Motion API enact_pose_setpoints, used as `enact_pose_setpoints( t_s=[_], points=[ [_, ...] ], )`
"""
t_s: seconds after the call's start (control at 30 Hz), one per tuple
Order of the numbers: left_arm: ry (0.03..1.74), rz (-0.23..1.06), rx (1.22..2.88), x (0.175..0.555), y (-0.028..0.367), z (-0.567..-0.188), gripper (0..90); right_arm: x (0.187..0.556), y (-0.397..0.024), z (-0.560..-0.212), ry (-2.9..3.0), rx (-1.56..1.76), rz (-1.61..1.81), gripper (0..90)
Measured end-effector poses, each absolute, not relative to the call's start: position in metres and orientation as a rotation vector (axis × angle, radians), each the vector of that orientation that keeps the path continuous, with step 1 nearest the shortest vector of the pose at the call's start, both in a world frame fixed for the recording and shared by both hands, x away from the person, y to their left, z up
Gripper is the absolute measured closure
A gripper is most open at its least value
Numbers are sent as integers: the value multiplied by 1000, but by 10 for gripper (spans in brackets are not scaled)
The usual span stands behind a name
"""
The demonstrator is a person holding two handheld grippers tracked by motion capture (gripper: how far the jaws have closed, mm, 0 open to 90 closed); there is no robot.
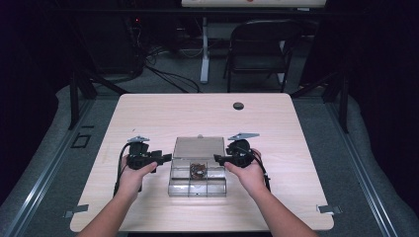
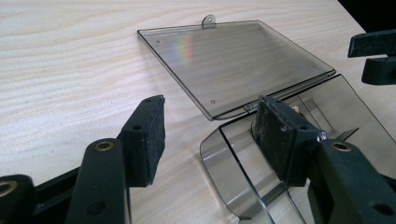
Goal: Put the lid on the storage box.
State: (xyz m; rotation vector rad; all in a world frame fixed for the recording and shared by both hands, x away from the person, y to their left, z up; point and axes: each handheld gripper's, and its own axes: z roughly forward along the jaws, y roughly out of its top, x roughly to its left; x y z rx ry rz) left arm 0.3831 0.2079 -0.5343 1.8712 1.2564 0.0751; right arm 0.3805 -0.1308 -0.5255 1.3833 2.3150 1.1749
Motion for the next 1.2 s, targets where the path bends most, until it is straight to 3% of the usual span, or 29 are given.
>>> enact_pose_setpoints(
  t_s=[1.2],
  points=[
    [1381, 40, 1844, 415, 187, -546, 410, 413, -131, -536, 2251, 1623, 1156, 380]
  ],
)
